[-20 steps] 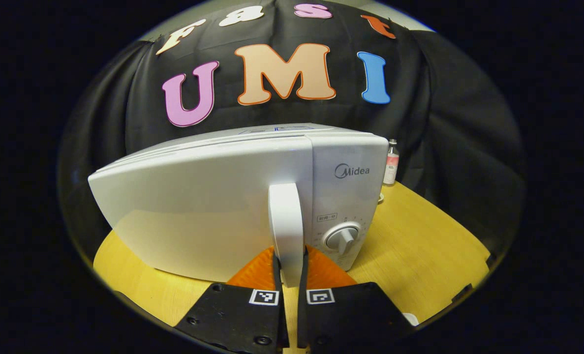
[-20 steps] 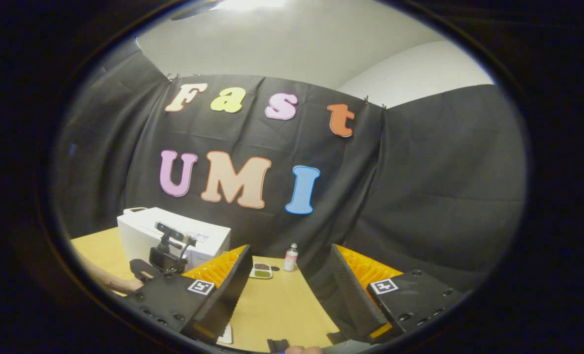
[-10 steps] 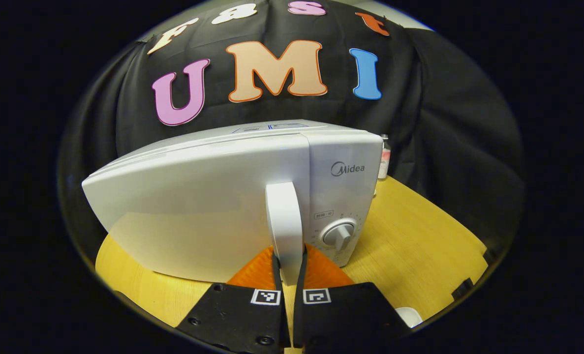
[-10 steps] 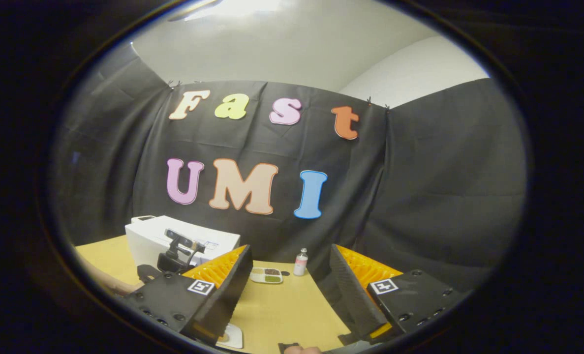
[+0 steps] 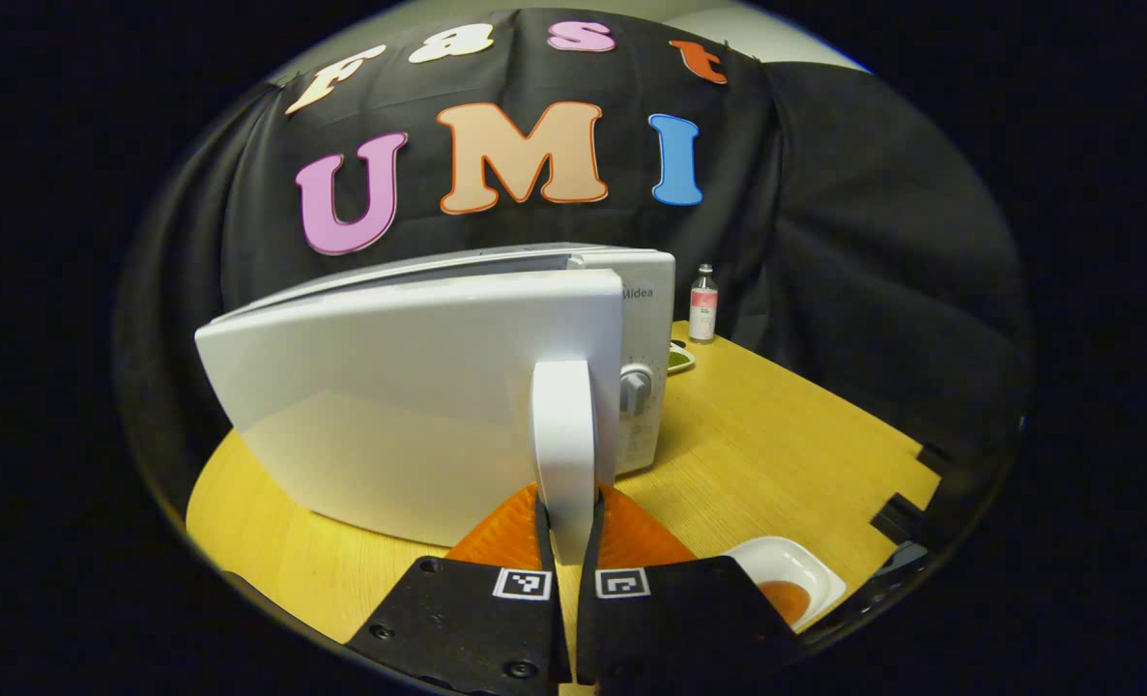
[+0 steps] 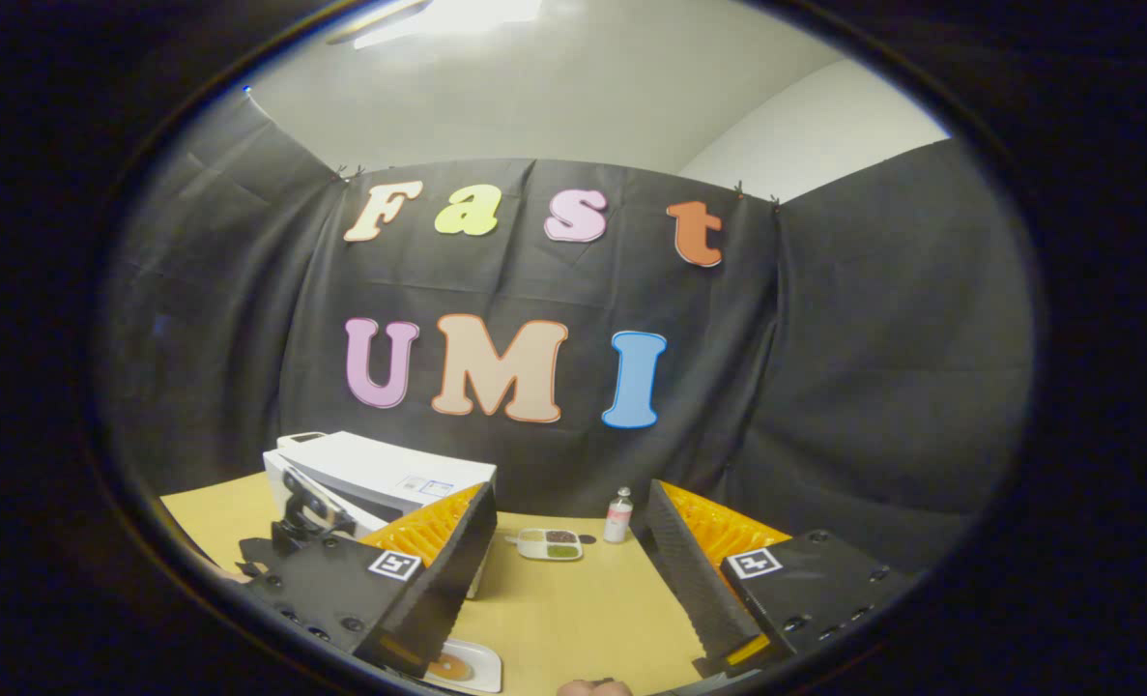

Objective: Open the microwave oven with the left hand, put the food in, and close the microwave oven.

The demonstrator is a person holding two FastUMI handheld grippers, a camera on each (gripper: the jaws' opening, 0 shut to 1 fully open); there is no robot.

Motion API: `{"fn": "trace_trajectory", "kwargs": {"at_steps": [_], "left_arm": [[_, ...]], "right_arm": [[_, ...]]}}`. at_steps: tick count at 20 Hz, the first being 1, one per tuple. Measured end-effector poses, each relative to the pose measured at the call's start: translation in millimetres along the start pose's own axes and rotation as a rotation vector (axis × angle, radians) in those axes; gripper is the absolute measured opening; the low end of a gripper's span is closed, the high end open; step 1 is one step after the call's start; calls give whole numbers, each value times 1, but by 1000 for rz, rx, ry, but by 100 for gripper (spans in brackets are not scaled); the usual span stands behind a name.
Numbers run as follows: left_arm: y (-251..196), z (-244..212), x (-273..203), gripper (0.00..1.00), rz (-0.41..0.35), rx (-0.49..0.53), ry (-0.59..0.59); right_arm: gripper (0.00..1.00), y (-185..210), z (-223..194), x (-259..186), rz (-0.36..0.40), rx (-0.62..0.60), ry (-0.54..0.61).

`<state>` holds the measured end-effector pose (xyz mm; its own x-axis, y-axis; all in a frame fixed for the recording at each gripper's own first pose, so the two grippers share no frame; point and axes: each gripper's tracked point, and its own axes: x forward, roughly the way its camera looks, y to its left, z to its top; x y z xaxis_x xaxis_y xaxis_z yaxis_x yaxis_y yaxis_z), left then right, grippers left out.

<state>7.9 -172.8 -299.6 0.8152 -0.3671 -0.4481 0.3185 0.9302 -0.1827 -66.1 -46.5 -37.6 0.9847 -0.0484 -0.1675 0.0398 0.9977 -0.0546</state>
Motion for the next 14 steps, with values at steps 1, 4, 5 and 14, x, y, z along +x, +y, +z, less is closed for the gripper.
{"fn": "trace_trajectory", "kwargs": {"at_steps": [1,4,5,14], "left_arm": [[3,-3,-13,3,-3,9,-8],[14,-18,-47,2,7,37,-13],[20,-23,-58,2,8,18,-7],[105,-66,-158,2,180,-29,45]], "right_arm": [[97,5,-4,2,13,-5,9],[97,27,-16,4,67,3,37],[97,33,-20,4,84,3,46],[97,107,-34,25,224,76,42]]}}
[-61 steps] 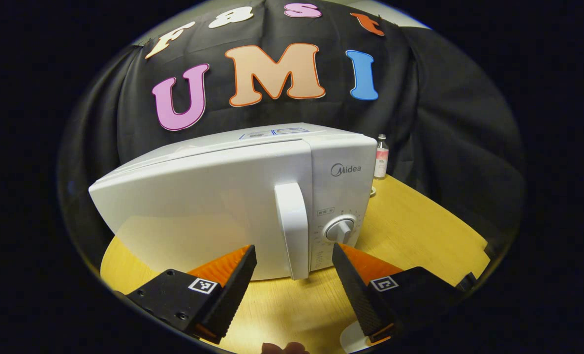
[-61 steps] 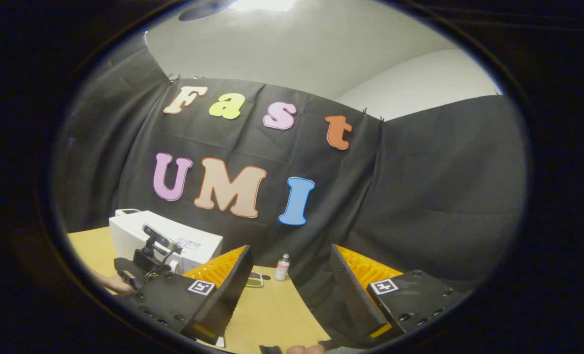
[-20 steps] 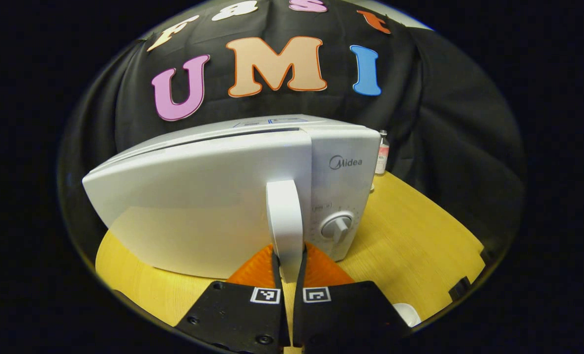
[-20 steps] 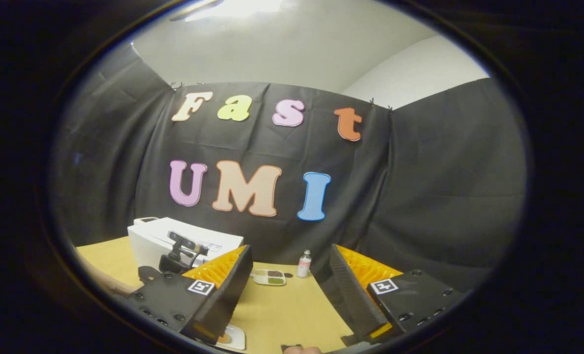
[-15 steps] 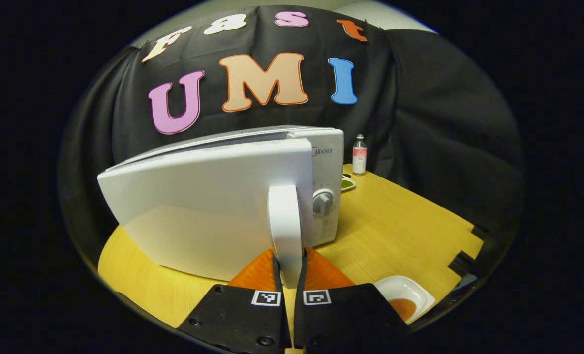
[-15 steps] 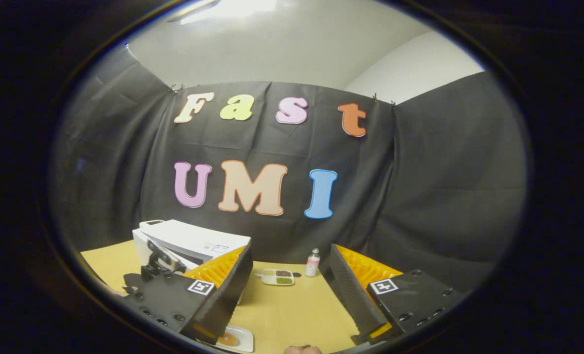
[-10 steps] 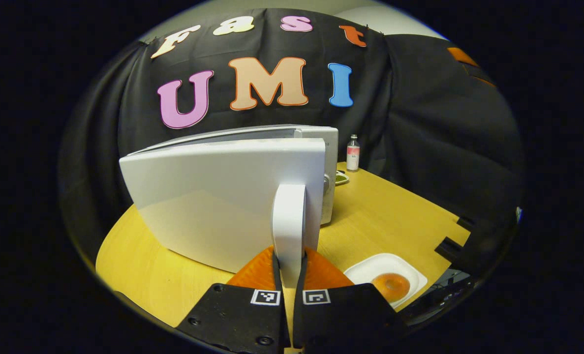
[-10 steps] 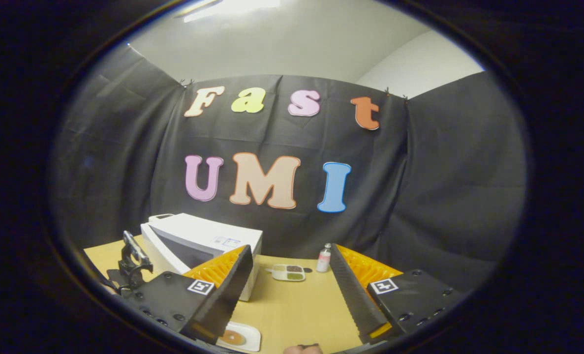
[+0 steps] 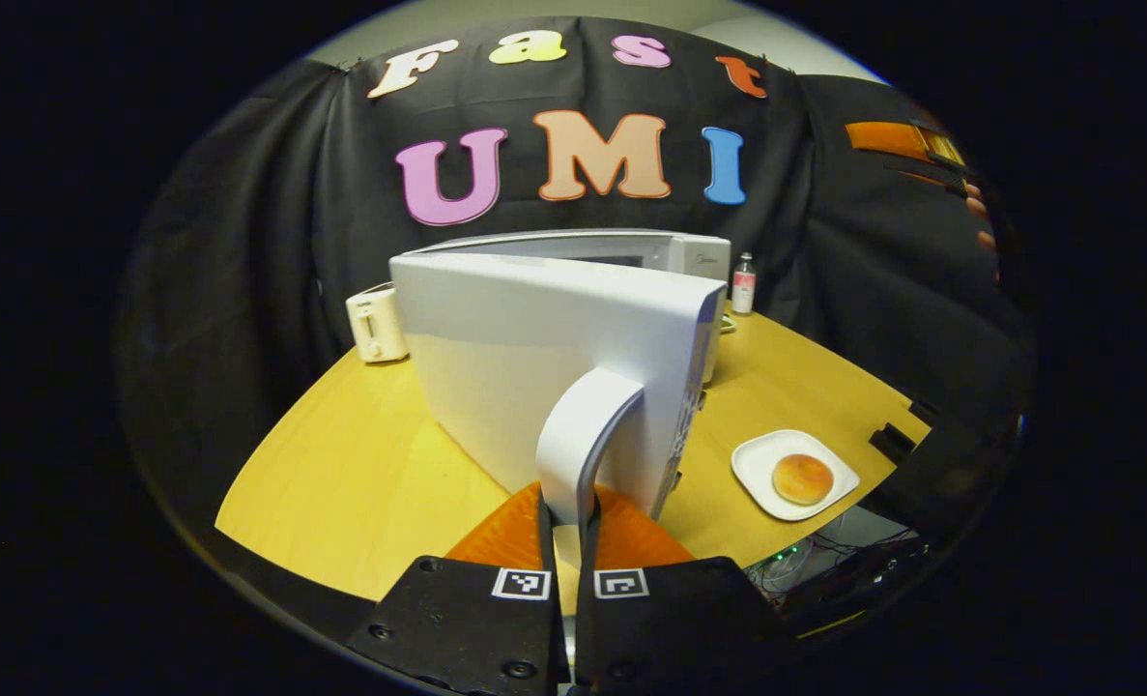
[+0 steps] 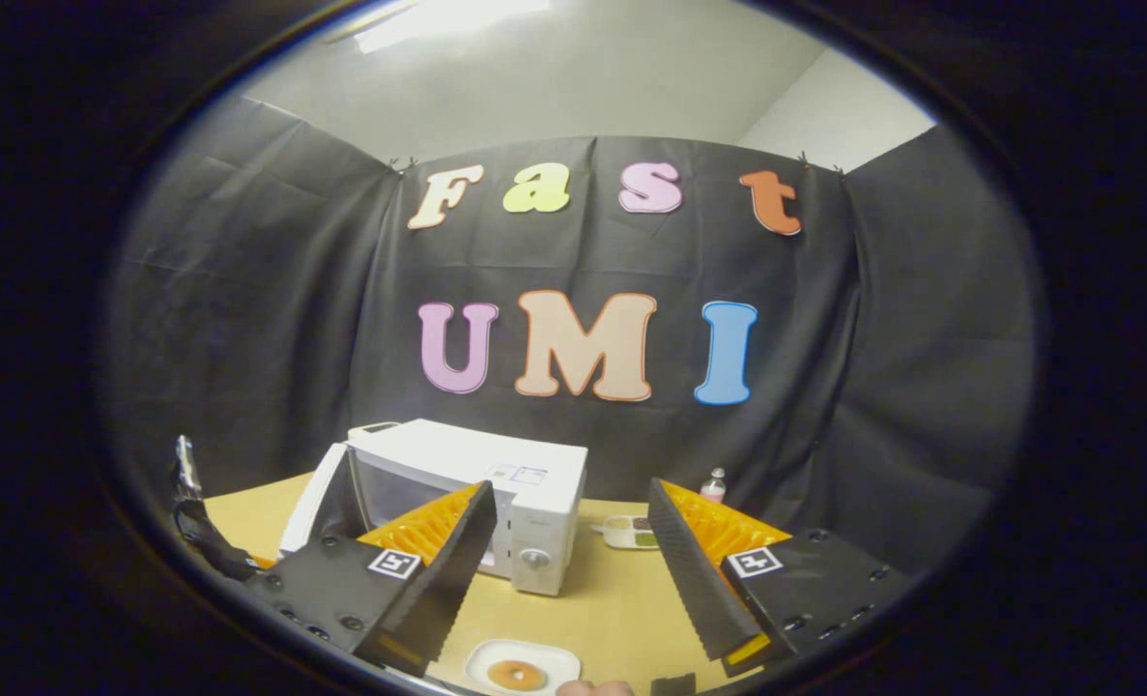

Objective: Open the microwave oven with the left hand, put the food in, and close the microwave oven.

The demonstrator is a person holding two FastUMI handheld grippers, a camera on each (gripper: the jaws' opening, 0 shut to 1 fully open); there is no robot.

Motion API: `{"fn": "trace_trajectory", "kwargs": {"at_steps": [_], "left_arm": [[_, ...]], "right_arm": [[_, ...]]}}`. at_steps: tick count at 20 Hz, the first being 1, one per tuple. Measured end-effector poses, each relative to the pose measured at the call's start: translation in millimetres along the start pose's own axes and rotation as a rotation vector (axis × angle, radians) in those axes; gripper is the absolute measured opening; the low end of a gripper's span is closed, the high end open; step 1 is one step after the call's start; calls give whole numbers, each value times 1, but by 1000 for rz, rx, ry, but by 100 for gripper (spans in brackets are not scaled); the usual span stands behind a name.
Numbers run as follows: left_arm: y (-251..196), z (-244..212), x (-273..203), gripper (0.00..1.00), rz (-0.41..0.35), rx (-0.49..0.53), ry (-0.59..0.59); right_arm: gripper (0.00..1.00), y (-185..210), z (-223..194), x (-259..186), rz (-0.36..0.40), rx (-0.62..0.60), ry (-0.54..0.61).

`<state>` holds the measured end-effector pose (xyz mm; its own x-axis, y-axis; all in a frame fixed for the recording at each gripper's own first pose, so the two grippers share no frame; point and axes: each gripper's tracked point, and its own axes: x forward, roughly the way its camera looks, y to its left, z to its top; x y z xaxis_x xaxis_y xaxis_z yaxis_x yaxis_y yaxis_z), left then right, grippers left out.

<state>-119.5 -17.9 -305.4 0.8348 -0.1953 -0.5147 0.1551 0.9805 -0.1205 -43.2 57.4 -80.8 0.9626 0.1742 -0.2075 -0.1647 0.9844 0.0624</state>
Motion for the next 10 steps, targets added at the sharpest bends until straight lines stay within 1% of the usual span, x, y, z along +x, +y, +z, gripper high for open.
{"fn": "trace_trajectory", "kwargs": {"at_steps": [2,4,6,7,8,10], "left_arm": [[31,-7,-11,2,69,-17,2],[66,-15,-21,2,155,-27,12],[85,-18,-31,1,161,-106,-8],[90,-22,-32,2,158,-134,3],[97,-23,-34,1,153,-146,0],[100,-24,-33,1,139,-136,-3]], "right_arm": [[97,12,-11,9,26,50,15],[97,18,-27,18,34,94,47],[98,18,-53,26,21,168,108],[97,16,-66,29,3,209,142],[97,14,-82,31,-16,261,177],[98,13,-107,29,-42,326,230]]}}
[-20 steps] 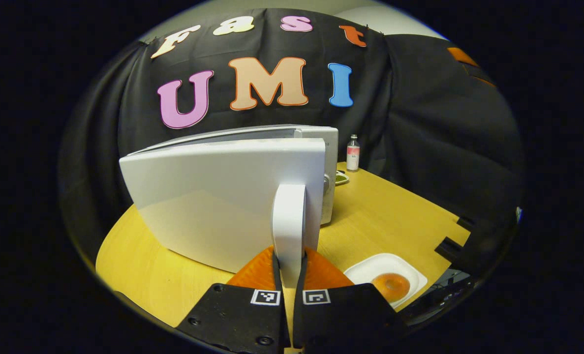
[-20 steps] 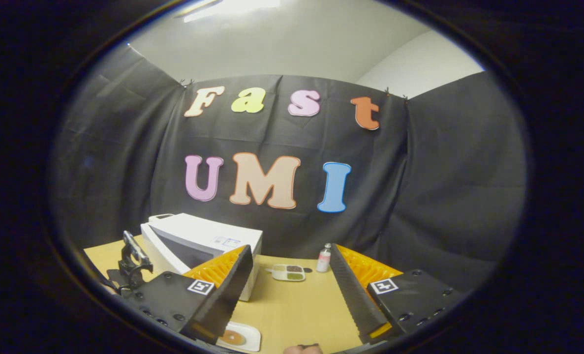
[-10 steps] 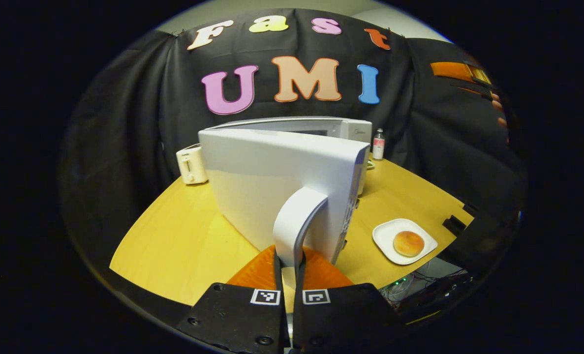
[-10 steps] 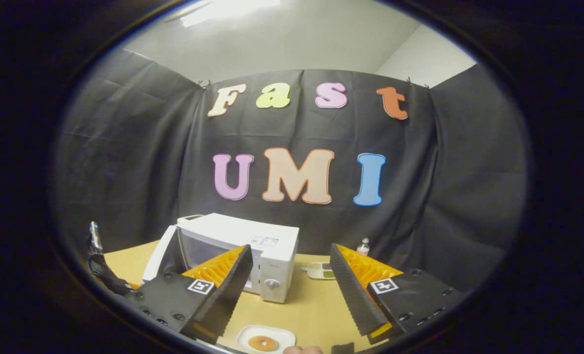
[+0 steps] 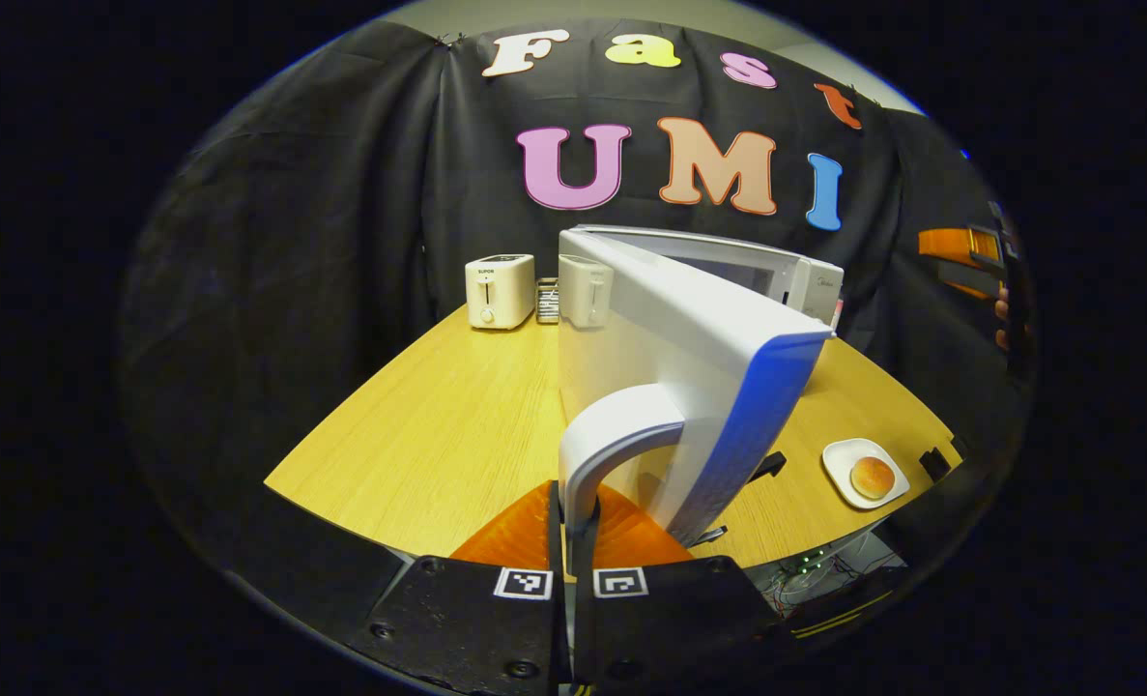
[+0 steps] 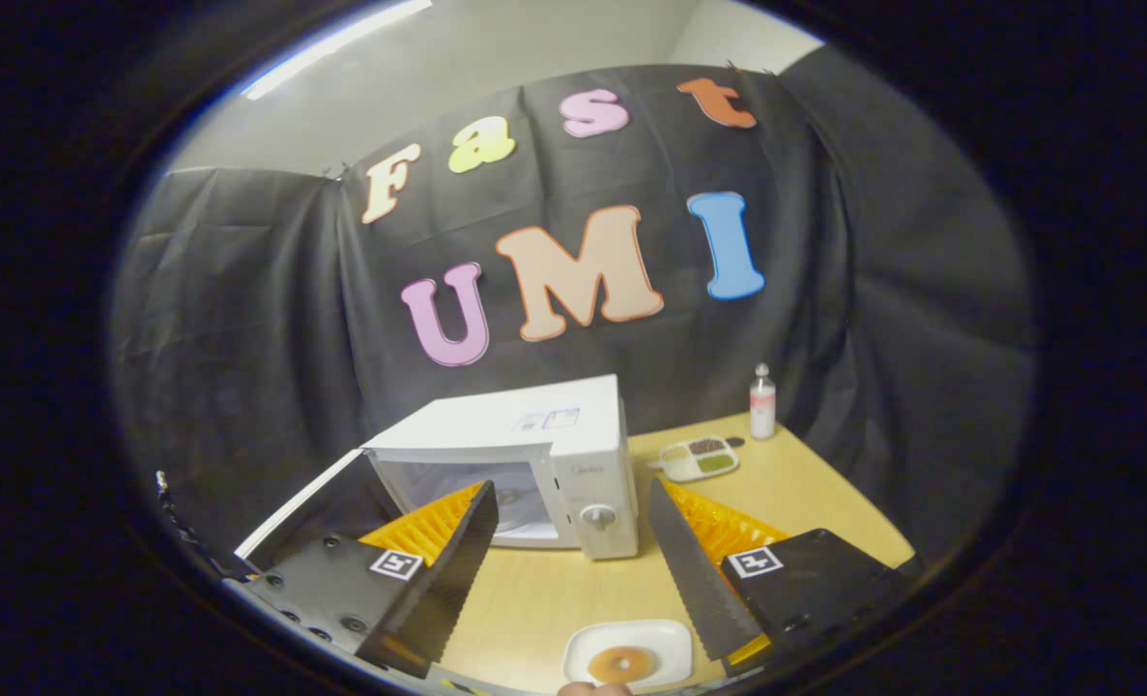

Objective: Open the microwave oven with the left hand, put the food in, and close the microwave oven.

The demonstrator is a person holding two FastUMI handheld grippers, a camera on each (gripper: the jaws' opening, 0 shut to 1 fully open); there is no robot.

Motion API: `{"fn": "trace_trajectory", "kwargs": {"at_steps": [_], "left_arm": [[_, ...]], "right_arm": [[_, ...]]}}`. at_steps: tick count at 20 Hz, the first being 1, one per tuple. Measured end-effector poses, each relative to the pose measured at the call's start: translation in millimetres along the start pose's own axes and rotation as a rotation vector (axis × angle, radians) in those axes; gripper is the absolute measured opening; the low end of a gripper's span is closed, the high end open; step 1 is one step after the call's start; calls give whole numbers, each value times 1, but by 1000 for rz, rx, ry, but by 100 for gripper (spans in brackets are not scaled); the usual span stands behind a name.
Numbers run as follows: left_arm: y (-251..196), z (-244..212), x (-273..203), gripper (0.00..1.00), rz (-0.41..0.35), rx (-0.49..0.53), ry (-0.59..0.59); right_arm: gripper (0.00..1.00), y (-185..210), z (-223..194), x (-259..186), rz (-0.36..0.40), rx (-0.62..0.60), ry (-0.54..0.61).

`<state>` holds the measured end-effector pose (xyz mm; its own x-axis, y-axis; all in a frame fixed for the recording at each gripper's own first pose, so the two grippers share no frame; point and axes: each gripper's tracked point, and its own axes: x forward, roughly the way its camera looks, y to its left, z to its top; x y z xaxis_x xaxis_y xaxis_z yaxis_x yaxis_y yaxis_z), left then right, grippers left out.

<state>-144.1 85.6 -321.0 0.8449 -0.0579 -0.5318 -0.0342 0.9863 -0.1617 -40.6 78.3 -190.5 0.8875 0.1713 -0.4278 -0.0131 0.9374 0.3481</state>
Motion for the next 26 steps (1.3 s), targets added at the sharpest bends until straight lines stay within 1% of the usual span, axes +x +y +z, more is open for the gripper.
{"fn": "trace_trajectory", "kwargs": {"at_steps": [1,3,8,9,10,11,14,15,16,19,20,21,22,23,26], "left_arm": [[1,1,0,2,-7,-1,-3],[6,-1,-1,1,-17,3,-4],[11,-2,1,1,-32,-2,16],[11,-1,1,2,-34,1,15],[11,-1,1,1,-35,4,16],[11,-1,1,1,-38,2,18],[12,-3,1,1,-44,3,28],[11,-3,2,1,-46,1,36],[10,-5,2,1,-48,2,44],[11,-4,2,1,-50,5,46],[12,-5,2,2,-49,2,46],[12,-5,2,1,-48,0,47],[12,-6,2,2,-46,-3,53],[10,-6,1,1,-45,-7,53],[10,-7,1,2,-45,-9,50]], "right_arm": [[89,-3,-10,0,-11,19,21],[89,-5,-30,-1,-20,5,43],[89,-12,-92,0,-37,-125,133],[95,-15,-106,1,-45,-141,152],[89,-18,-120,1,-54,-155,176],[95,-24,-137,2,-67,-172,208],[95,-33,-173,1,-82,-208,288],[90,-37,-185,1,-86,-219,317],[95,-41,-198,1,-95,-231,345],[96,-55,-230,1,-124,-259,441],[91,-58,-239,1,-128,-257,473],[91,-60,-243,0,-137,-264,487],[96,-61,-246,-2,-143,-278,501],[91,-63,-250,-2,-148,-295,510],[91,-66,-258,-5,-157,-297,545]]}}
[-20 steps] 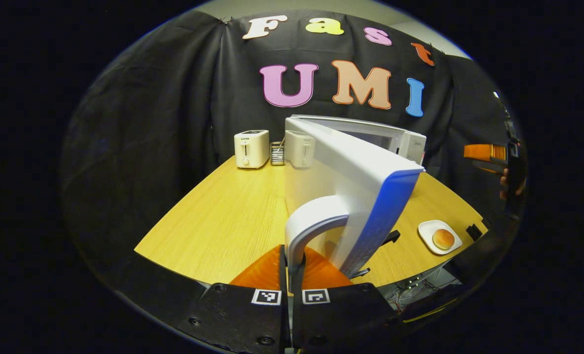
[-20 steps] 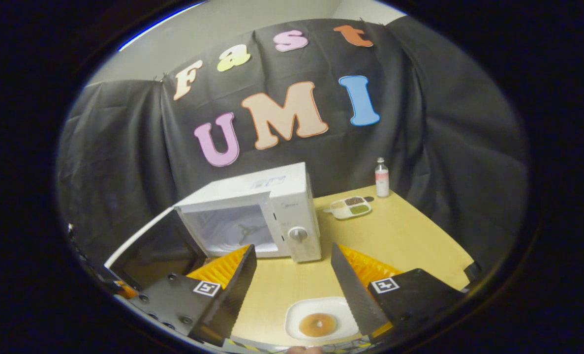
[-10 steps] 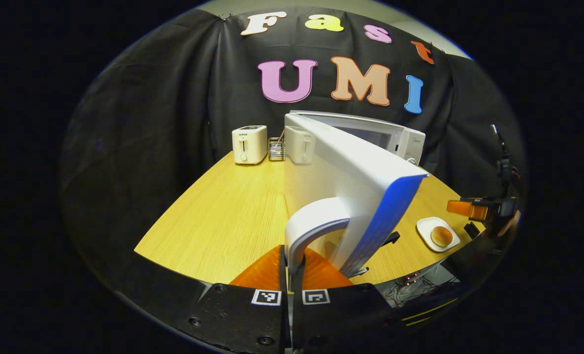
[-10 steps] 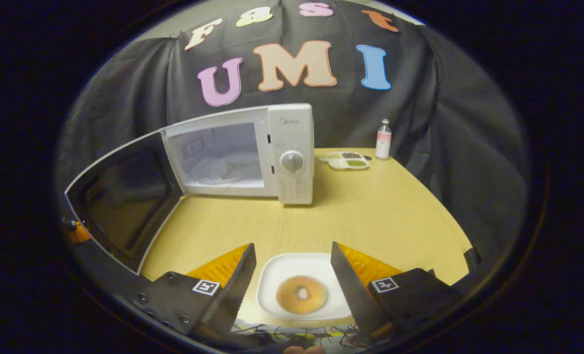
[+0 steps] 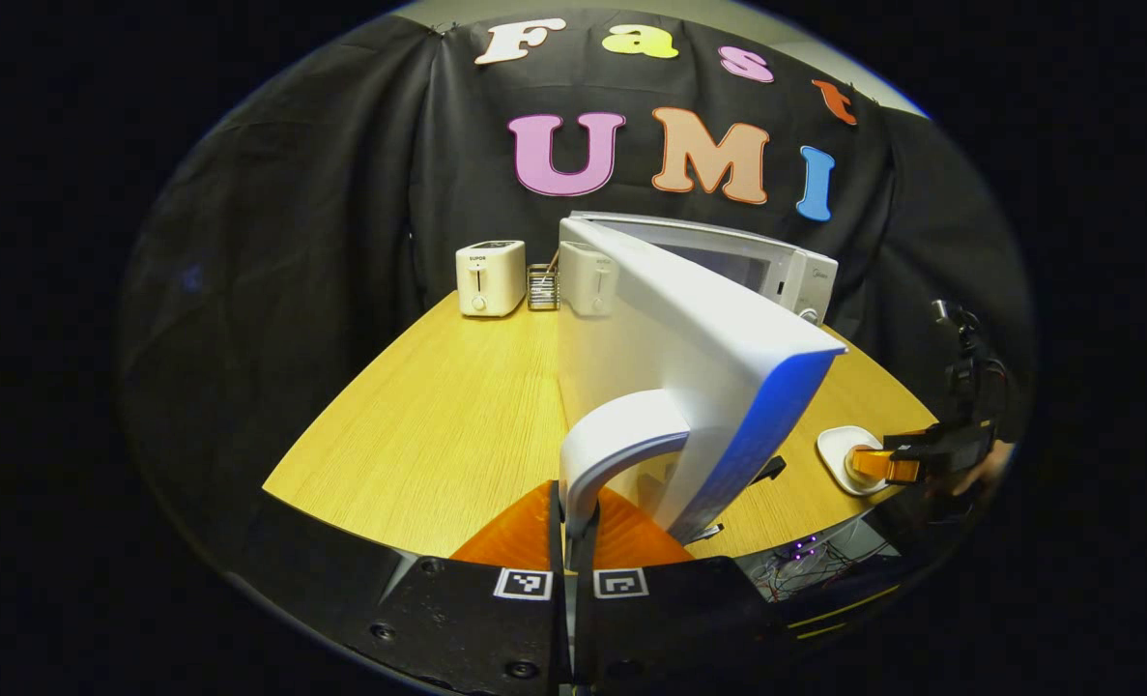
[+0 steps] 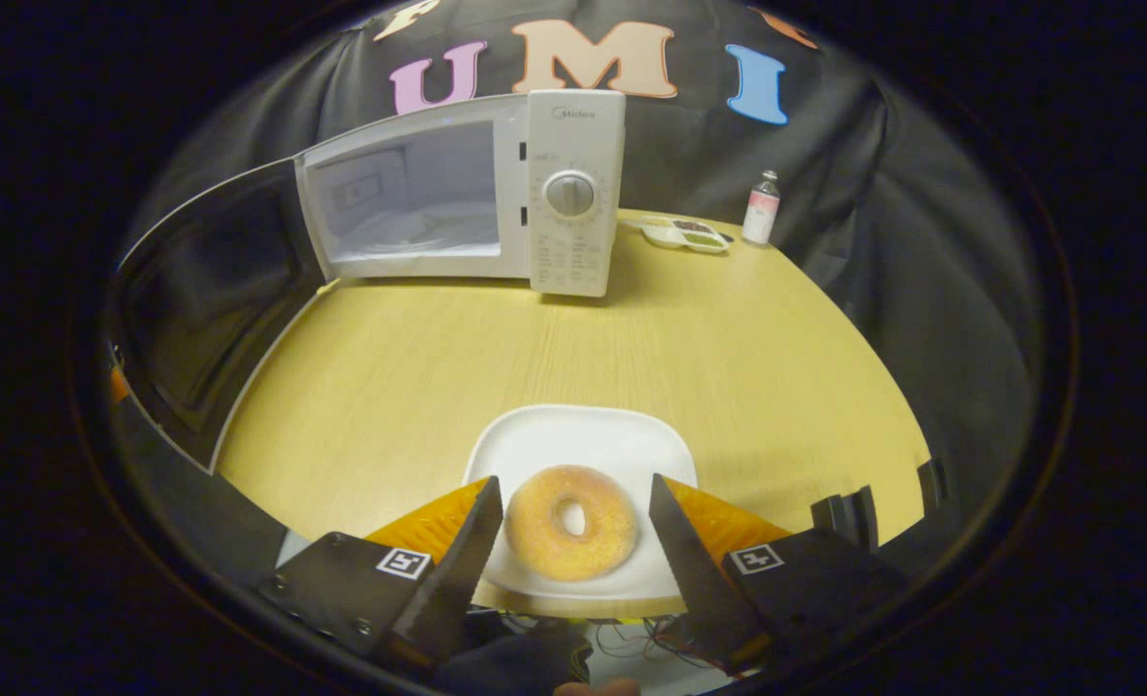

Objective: Open the microwave oven with the left hand, put the food in, and close the microwave oven.

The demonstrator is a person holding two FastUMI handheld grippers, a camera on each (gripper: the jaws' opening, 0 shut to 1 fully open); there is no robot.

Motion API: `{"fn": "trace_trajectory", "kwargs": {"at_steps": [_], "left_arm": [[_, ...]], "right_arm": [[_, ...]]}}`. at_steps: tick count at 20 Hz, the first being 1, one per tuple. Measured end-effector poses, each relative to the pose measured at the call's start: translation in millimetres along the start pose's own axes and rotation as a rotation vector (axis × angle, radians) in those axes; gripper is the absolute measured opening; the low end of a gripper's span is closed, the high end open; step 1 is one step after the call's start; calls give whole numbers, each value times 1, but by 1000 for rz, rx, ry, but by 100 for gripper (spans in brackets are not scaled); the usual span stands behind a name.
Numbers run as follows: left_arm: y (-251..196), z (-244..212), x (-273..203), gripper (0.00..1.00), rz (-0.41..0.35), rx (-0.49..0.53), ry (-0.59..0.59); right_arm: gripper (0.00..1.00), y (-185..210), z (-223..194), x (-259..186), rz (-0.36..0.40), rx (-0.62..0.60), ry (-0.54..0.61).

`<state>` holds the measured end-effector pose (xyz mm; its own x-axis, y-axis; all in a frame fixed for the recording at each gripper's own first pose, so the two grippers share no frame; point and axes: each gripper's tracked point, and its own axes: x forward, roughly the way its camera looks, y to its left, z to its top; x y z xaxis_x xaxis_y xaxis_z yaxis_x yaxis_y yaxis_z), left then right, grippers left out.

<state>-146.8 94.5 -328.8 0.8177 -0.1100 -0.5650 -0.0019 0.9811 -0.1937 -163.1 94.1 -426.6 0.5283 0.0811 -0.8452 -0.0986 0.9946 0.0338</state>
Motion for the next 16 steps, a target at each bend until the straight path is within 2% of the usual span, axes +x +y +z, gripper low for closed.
{"fn": "trace_trajectory", "kwargs": {"at_steps": [2,4,5,6,7,8,12,14,16], "left_arm": [[1,0,0,2,-4,1,0],[2,-1,0,2,-8,3,1],[2,-1,0,1,-9,4,2],[3,-1,-1,2,-10,3,0],[3,-2,-1,1,-14,-4,-1],[0,-1,0,2,-20,-17,-2],[1,-6,-1,9,-34,-34,32],[10,-7,-2,18,-1,-58,32],[17,-15,-3,44,21,-130,59]], "right_arm": [[96,2,-8,3,0,2,26],[96,5,-18,4,3,9,60],[91,7,-21,3,7,26,66],[92,8,-21,4,9,47,64],[96,8,-26,2,11,60,76],[96,8,-27,3,5,62,69],[70,9,-25,0,12,74,87],[70,9,-26,-1,20,80,94],[70,12,-26,-1,34,94,97]]}}
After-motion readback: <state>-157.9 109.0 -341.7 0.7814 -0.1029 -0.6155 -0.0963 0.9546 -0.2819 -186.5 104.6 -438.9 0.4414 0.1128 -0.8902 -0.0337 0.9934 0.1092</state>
